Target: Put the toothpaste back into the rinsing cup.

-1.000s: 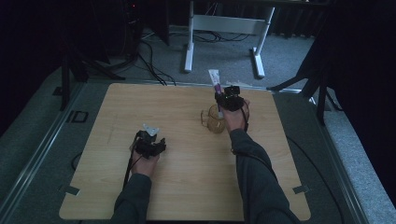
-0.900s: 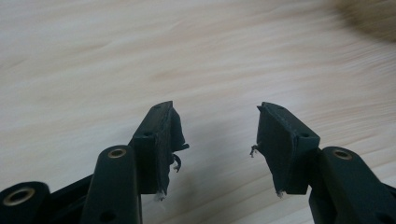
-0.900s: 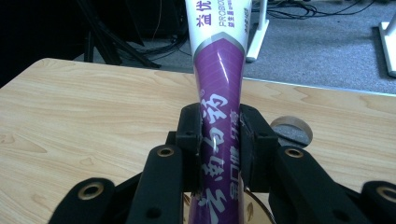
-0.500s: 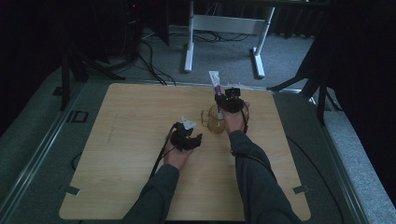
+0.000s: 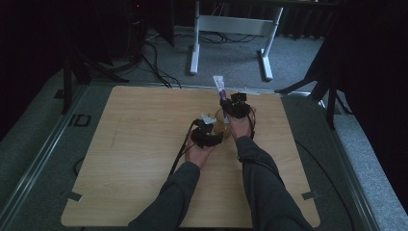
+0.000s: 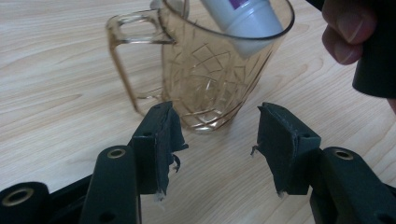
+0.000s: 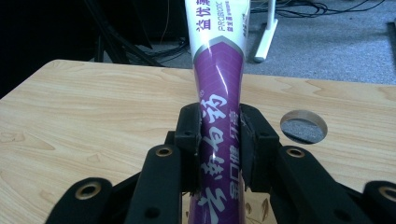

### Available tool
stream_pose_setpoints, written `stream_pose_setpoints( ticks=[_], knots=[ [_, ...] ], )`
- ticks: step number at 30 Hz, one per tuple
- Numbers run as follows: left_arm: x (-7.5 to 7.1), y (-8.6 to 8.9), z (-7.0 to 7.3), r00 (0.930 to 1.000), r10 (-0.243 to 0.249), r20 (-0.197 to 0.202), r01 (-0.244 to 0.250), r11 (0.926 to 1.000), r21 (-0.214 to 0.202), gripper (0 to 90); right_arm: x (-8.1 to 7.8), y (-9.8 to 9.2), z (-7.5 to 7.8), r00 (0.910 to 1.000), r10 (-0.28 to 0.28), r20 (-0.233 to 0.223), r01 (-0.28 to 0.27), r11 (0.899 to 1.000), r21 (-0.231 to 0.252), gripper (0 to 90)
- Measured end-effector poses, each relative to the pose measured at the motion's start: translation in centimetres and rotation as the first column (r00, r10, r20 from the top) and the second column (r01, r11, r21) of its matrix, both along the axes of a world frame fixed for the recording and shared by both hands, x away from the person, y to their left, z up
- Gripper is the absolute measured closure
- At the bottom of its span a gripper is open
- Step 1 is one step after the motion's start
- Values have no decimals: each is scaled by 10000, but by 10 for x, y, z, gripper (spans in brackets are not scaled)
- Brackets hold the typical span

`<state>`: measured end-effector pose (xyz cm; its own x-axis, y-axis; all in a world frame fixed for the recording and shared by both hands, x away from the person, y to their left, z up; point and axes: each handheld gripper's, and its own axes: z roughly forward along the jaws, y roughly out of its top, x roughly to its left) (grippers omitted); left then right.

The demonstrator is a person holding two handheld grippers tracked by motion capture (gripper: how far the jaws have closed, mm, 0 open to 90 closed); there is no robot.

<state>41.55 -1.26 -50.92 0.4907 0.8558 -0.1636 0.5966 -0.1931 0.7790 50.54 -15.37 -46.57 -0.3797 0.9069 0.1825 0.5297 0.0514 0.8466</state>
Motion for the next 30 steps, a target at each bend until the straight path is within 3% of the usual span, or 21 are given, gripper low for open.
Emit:
stream_pose_setpoints(
  ticks=[5, 11, 22, 30],
  knots=[
    [4, -7, 9, 9997, 46, 260, -41, 9998, -181, 461, -1, -2, 0, 10000, 68, -43, -68, 9999, 103, 717],
    [9, -4, 28, 9963, 99, 850, -58, 9988, -486, 562, -1, -3, 0, 9999, 89, -143, -86, 9997, 221, 717],
    [22, -16, 33, 9970, 322, 700, -323, 9995, 9, 552, 0, -5, 2, 9995, 108, -282, -98, 9993, 353, 716],
    [24, -17, 32, 9975, 435, 560, -423, 9988, -231, 540, -1, -8, 3, 9996, 90, -250, -79, 9990, 444, 717]
  ],
)
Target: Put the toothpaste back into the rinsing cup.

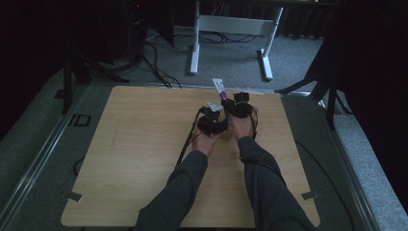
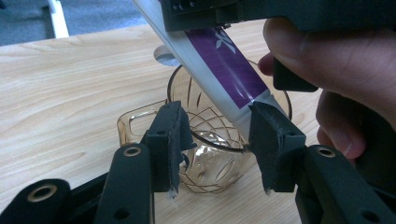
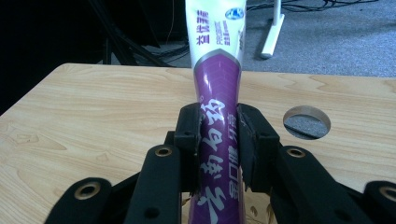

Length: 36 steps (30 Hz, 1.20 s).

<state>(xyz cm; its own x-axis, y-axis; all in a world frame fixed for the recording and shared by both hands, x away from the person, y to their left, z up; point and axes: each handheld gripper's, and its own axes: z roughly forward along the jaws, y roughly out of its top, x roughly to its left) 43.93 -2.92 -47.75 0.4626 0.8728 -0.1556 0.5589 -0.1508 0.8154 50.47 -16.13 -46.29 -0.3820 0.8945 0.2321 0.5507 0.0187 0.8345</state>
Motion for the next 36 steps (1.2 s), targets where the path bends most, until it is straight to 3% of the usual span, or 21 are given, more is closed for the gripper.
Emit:
stream_pose_setpoints(
  ticks=[25, 29, 31, 36],
  knots=[
    [-1, -4, 3, 9996, 34, 279, -31, 10000, -75, 483, -1, -3, -1, 9998, -178, 8, 177, 9995, 276, 752],
    [-1, -6, 2, 9998, 59, 187, -58, 10000, -54, 485, -1, -5, -2, 9999, -152, -2, 152, 9988, 472, 749],
    [1, -8, 0, 9999, 114, -48, -113, 9998, 190, 499, -1, -6, -2, 9999, -135, -10, 135, 9983, 571, 746],
    [2, -9, -1, 9999, 94, -144, -92, 9999, 120, 503, -2, -9, 0, 9999, -123, -87, 127, 9985, 525, 744]
  ],
)
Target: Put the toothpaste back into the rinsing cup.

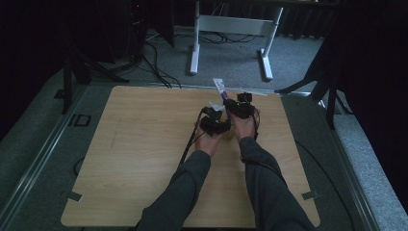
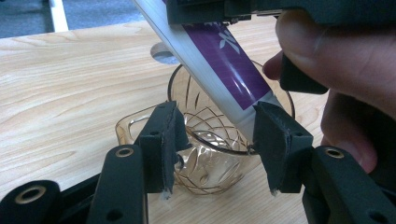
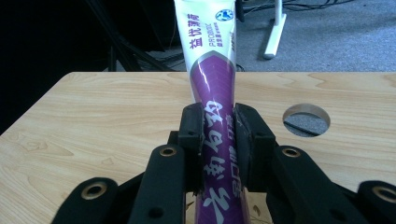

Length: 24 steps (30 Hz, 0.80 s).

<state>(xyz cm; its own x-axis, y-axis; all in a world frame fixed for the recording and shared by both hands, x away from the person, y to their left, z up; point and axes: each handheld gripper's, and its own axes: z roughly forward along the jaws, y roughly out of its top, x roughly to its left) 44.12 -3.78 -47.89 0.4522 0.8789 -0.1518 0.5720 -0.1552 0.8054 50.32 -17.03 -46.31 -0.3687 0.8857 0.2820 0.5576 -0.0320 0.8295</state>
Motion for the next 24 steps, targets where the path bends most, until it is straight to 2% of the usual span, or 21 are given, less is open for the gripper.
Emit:
stream_pose_setpoints(
  ticks=[4, 13, 16, 20, 24],
  knots=[
    [0, -1, 0, 10000, -12, 9, 12, 10000, -1, 503, 0, -3, 0, 10000, -48, -51, 48, 9999, 114, 743],
    [-1, -1, -1, 10000, 19, 25, -20, 10000, 89, 477, 1, -9, 4, 9997, -245, 6, 245, 9994, -229, 752],
    [-1, 0, -1, 10000, 3, 8, -3, 10000, 79, 467, 1, -13, 6, 9996, -276, 10, 276, 9996, -103, 753],
    [0, 3, 0, 9999, 131, 5, -131, 9998, -123, 465, -2, -14, 10, 9999, -142, 91, 142, 9999, -52, 753],
    [-1, 8, 6, 9995, 237, 198, -232, 9994, -272, 463, -8, -12, 13, 9999, 8, 138, -6, 9999, -172, 752]
  ],
)
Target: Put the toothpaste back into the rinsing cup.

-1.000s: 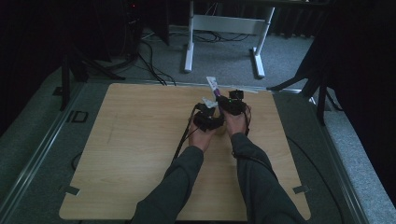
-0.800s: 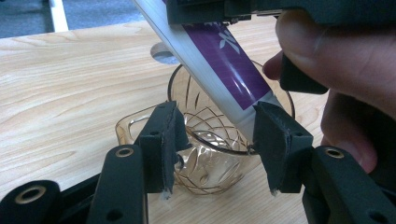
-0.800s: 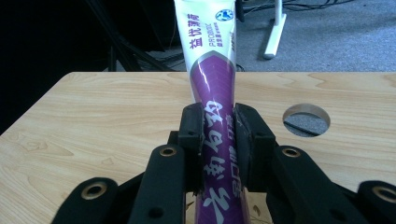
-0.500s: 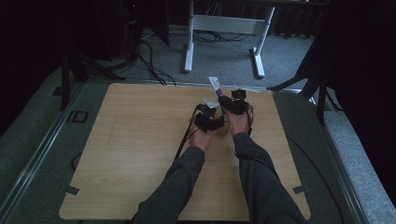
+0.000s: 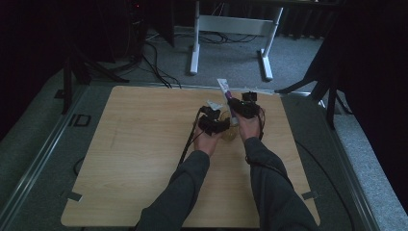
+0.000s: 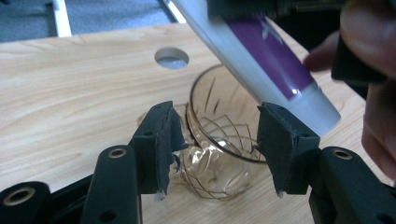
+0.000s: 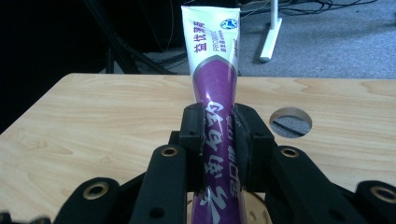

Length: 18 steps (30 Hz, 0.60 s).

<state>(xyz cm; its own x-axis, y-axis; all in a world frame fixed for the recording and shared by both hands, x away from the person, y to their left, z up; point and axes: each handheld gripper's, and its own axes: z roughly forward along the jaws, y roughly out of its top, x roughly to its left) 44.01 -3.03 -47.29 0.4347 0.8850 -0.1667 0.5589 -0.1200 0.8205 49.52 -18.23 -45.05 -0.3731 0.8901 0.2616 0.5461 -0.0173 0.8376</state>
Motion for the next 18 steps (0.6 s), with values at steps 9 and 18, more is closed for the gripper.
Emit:
stream_pose_setpoints(
  ticks=[9, 18],
  knots=[
    [-3, 7, 7, 9995, 204, 221, -196, 9993, -332, 457, -14, 3, 5, 9999, 111, 79, -109, 9997, -224, 750],
    [-5, 1, 5, 9999, 38, 150, -32, 9990, -443, 449, -20, 4, -1, 9993, 224, -287, -225, 9997, -27, 747]
  ],
)
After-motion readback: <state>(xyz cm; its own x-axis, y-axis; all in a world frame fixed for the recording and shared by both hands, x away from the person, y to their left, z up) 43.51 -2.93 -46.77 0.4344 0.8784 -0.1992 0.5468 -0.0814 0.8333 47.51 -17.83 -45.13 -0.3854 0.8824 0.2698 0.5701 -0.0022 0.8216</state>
